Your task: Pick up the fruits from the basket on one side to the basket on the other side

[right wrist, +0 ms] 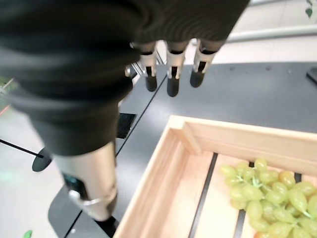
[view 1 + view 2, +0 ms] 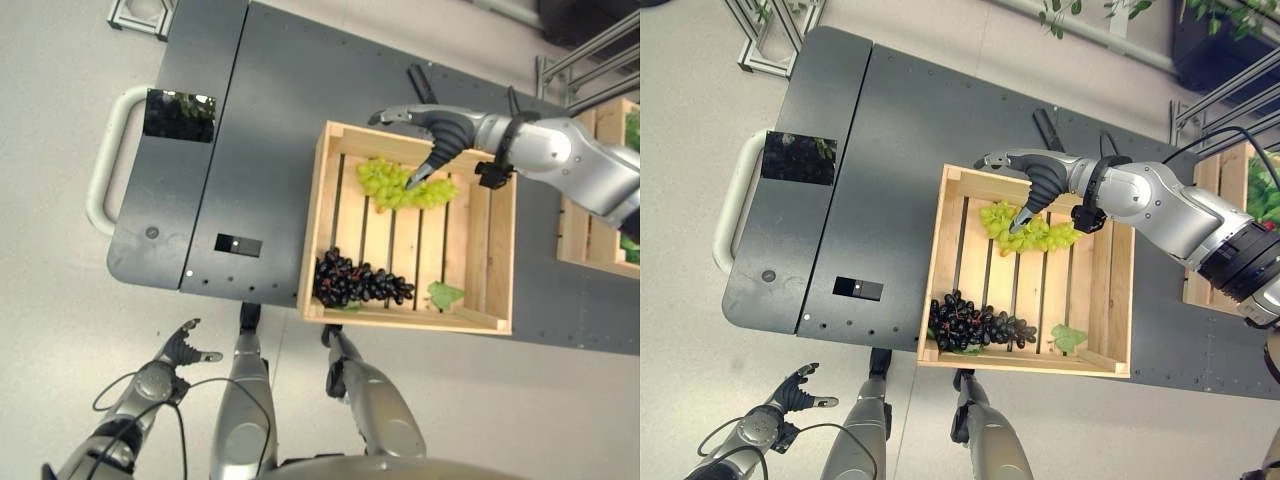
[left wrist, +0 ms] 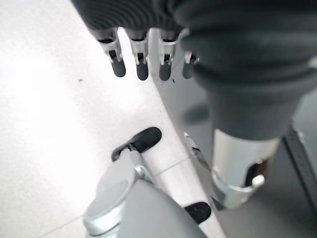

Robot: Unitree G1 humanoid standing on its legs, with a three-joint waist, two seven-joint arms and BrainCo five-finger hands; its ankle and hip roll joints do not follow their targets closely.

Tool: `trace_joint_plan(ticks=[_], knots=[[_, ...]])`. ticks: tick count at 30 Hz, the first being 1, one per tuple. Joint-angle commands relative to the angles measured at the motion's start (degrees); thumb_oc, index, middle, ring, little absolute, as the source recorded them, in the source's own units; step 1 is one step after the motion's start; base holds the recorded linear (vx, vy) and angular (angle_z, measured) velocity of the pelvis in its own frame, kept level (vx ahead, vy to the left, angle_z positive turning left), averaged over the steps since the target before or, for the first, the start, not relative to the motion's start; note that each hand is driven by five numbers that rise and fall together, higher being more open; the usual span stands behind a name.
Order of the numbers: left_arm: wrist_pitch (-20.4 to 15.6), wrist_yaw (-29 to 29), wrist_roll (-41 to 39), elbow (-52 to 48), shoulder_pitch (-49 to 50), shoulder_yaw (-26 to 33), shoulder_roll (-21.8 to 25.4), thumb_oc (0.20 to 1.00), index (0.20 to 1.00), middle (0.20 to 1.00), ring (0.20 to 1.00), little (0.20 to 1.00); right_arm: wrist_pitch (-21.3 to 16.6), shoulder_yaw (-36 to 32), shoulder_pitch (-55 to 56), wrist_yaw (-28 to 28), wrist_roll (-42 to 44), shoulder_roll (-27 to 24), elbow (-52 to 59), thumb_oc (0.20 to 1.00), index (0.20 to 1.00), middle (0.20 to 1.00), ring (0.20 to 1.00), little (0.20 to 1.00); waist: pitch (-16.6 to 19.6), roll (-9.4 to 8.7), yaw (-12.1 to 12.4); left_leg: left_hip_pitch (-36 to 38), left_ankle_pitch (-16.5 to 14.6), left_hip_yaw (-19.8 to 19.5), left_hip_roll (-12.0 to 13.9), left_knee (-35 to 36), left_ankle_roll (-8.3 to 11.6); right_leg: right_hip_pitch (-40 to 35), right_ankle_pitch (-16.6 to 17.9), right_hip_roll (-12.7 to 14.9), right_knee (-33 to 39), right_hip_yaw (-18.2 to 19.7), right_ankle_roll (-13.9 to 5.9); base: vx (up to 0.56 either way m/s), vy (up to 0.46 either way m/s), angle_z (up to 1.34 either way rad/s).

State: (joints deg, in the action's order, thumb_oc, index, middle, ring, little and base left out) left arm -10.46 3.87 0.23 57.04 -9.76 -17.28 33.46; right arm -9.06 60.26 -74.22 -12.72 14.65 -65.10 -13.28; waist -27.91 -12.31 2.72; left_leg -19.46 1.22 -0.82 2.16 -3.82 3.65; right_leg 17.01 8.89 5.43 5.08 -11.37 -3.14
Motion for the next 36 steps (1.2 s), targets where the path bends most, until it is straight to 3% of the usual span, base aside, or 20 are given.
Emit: trace_joint_plan(ticks=[1, 7, 16, 21, 26, 36], knots=[[-0.25, 1.69, -3.64, -1.54, 0.59, 0.76, -0.30, 1.000, 1.000, 1.000, 1.000, 1.000, 0.23, -2.90, -2.26, 2.99, 0.25, -0.52, -3.15, 1.000, 1.000, 1.000, 1.000, 1.000, -1.88, -0.02, 0.90, -2.48, 1.48, -1.62, 0.81, -2.84, 1.49, 2.80, -5.23, 1.28, -10.61, 0.73, -5.30, -0.05, 0.008, -0.01], [-0.40, 3.02, -4.43, -3.23, 0.35, -0.03, -0.97, 1.000, 1.000, 1.000, 1.000, 1.000, 0.03, -5.45, 1.50, 4.05, -2.16, 1.95, -4.65, 1.000, 1.000, 1.000, 1.000, 1.000, -1.88, 1.48, 0.36, -6.05, 2.84, -2.38, 0.85, -2.12, 1.50, 6.75, -5.38, 1.27, -11.22, 0.21, -5.14, -0.04, -0.001, 0.02], [-0.49, 3.76, -3.92, -4.89, 0.37, -0.75, -1.88, 1.000, 1.000, 1.000, 1.000, 1.000, -0.52, -4.49, 1.70, 5.64, -11.73, -1.16, -3.73, 1.000, 1.000, 1.000, 1.000, 1.000, -1.88, 2.57, -0.37, -8.11, 3.08, -2.87, 0.61, -2.12, 1.42, 9.23, -5.75, 1.71, -12.49, -0.07, -5.09, -0.01, 0.000, 0.03], [-0.43, 4.67, -3.55, -5.03, 0.13, -0.55, -2.78, 1.000, 1.000, 1.000, 1.000, 1.000, -1.26, -12.49, 9.94, 8.17, -13.31, -1.55, 0.32, 1.000, 1.000, 1.000, 1.000, 1.000, -1.88, 2.92, -0.82, -8.14, 2.87, -2.73, 0.58, -2.29, 1.27, 9.55, -5.56, 1.67, -12.41, 0.09, -5.22, 0.00, 0.000, 0.00], [-0.32, 4.68, -3.19, -5.14, -0.03, -0.29, -3.96, 1.000, 1.000, 1.000, 1.000, 1.000, -0.47, -21.49, 20.53, 6.57, -15.00, -2.11, 5.18, 1.000, 1.000, 1.000, 1.000, 1.000, -1.88, 3.54, -1.25, -7.24, 2.65, -2.63, 0.71, -1.94, 0.99, 8.94, -6.08, 1.82, -12.43, 0.14, -5.20, 0.00, 0.000, -0.01], [0.23, 5.11, -3.62, -4.35, -0.53, -1.84, -4.84, 1.000, 1.000, 1.000, 1.000, 1.000, 1.91, -22.38, 18.21, 10.59, -17.38, 3.37, -5.51, 1.000, 1.000, 1.000, 1.000, 1.000, -1.88, 4.89, -0.87, -8.81, 2.76, -2.73, 0.55, -2.12, 0.82, 10.84, -6.28, 1.88, -13.11, 0.18, -5.03, 0.00, 0.000, 0.00]])
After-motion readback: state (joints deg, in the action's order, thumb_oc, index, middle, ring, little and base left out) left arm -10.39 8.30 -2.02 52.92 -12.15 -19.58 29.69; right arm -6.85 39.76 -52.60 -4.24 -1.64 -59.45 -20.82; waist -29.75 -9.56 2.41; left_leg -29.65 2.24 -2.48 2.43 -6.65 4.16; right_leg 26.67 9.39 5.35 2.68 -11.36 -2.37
